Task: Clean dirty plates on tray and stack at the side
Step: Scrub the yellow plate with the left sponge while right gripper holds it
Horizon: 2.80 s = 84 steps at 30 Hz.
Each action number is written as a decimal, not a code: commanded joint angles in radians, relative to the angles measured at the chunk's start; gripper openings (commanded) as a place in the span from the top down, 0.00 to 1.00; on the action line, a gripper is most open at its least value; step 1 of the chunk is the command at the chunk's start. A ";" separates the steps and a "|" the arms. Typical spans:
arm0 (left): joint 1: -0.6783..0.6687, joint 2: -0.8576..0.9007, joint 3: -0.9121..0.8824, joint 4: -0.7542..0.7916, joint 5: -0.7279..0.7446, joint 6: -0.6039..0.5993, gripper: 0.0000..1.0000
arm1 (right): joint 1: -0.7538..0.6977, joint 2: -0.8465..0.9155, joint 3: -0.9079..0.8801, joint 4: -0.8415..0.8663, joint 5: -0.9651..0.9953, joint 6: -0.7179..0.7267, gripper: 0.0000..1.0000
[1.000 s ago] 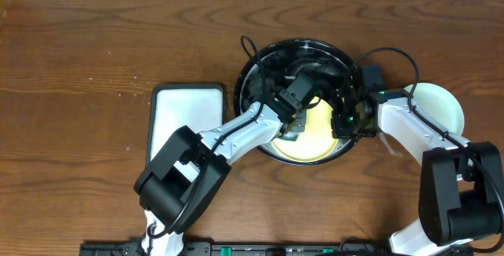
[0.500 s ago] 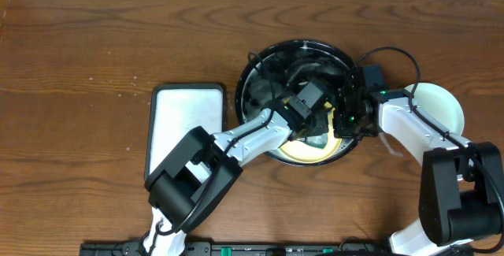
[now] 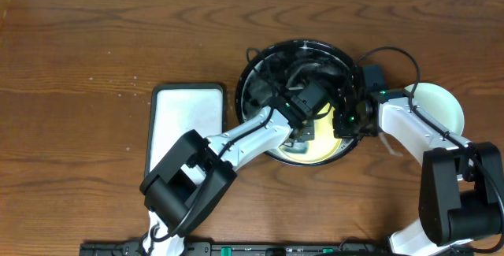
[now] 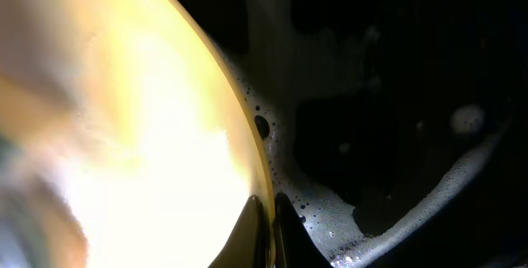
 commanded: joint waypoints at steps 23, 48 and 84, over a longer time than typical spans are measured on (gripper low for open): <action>-0.055 0.060 -0.051 0.201 0.078 -0.038 0.92 | -0.005 0.025 -0.022 -0.028 0.066 -0.038 0.99; 0.064 0.057 -0.048 0.013 -0.237 0.082 0.92 | -0.005 0.025 -0.022 -0.026 0.066 -0.045 0.99; 0.082 -0.245 -0.025 0.270 -0.113 0.264 0.92 | -0.005 0.025 -0.022 -0.052 0.092 -0.091 0.99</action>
